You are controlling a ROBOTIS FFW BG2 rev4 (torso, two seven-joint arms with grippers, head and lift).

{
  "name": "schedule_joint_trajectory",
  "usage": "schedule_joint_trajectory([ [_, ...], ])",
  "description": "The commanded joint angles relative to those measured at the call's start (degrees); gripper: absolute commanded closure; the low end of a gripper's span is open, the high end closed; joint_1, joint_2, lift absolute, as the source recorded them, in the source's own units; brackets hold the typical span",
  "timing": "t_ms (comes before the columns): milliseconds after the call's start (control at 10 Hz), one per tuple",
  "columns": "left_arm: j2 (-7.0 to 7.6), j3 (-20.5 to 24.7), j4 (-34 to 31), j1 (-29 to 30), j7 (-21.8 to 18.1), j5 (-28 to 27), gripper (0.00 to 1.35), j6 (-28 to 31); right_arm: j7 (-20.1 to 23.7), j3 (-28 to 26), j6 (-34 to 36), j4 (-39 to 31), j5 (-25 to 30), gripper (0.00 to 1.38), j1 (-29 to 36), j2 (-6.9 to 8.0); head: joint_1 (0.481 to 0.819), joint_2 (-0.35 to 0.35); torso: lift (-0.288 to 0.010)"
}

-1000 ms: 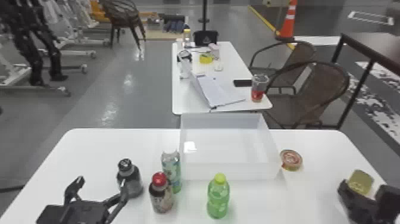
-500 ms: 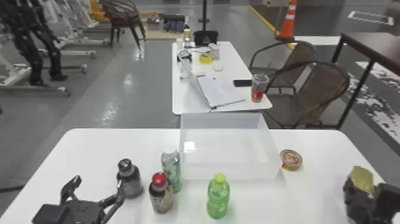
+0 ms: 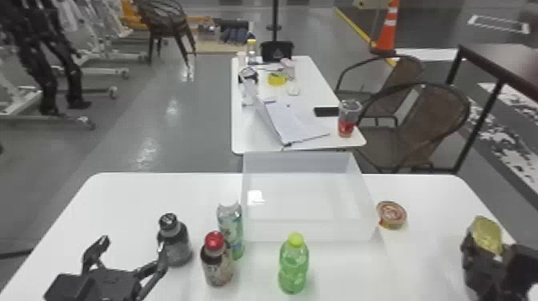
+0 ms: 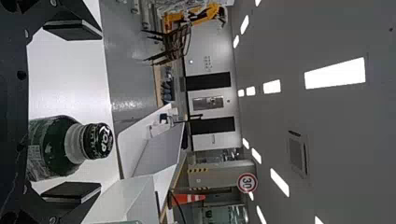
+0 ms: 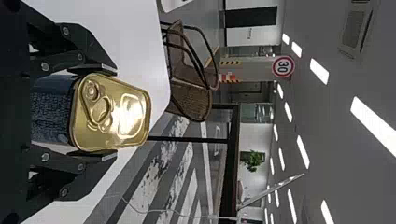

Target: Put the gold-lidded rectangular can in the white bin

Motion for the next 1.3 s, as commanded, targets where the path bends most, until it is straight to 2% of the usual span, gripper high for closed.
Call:
schedule_joint_trajectory([
  [0,-0.15,-0.11,0.10,-0.15,0.02,0.00,0.16,0.02,1.07,0.00,0.06,-2.79,-0.63,1.03,0.53,0.08,0.549,0.000,-0.100],
  [300,-0.15,-0.28,0.28,-0.59,0.02,0.00,0.16,0.11,3.45,0.62,2.78,-14.13,1.56,1.03,3.34,0.61,0.549,0.000,-0.100],
  [500,-0.15,-0.37,0.46,-0.85,0.02,0.00,0.16,0.11,6.08,0.62,11.40,-25.03,1.83,1.03,5.45,1.22,0.549,0.000,-0.100],
  [700,-0.15,-0.37,0.63,-1.03,0.20,0.09,0.16,0.20,8.54,1.58,18.69,-33.11,-0.46,1.03,6.06,1.84,0.549,0.000,-0.100],
  [1000,-0.15,-0.90,1.16,-1.38,0.55,0.53,0.16,0.29,13.11,4.22,28.71,-40.32,-3.89,1.03,3.43,2.36,0.549,0.000,-0.100],
  [1200,-0.15,-1.78,1.33,-1.38,1.34,1.23,0.16,0.46,16.28,5.63,33.90,-41.29,-4.94,1.03,0.70,2.28,0.549,0.000,-0.100],
])
